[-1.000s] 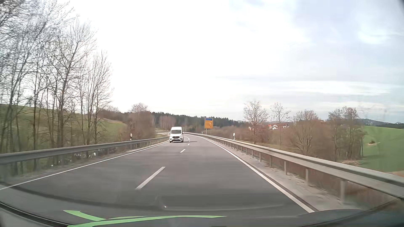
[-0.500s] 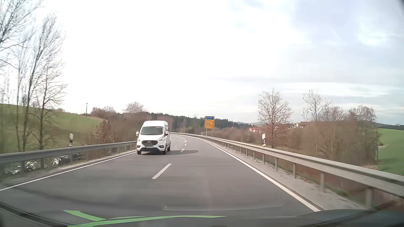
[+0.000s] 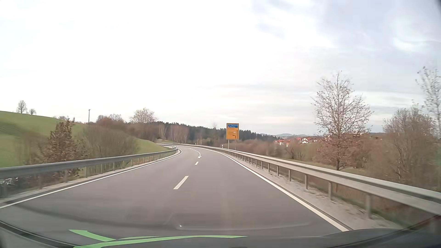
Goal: Follow the waypoints while adhering to traffic rules and regulations
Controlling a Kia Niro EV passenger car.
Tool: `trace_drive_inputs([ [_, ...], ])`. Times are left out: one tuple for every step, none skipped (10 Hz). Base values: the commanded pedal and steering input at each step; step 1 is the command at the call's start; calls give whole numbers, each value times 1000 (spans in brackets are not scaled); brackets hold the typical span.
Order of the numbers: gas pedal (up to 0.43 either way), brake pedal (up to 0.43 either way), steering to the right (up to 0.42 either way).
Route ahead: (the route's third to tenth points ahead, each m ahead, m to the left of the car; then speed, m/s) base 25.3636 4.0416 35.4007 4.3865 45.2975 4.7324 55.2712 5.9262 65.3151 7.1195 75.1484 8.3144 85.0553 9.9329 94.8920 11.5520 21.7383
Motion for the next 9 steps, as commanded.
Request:
trace_drive_inputs([
  [20, 0, -6],
  [28, 0, -7],
  [39, 0, -8],
  [39, 0, -8],
  [39, 0, -9],
  [47, 0, -9],
  [47, 0, -8],
  [47, 0, -9],
  [47, 0, -8],
])
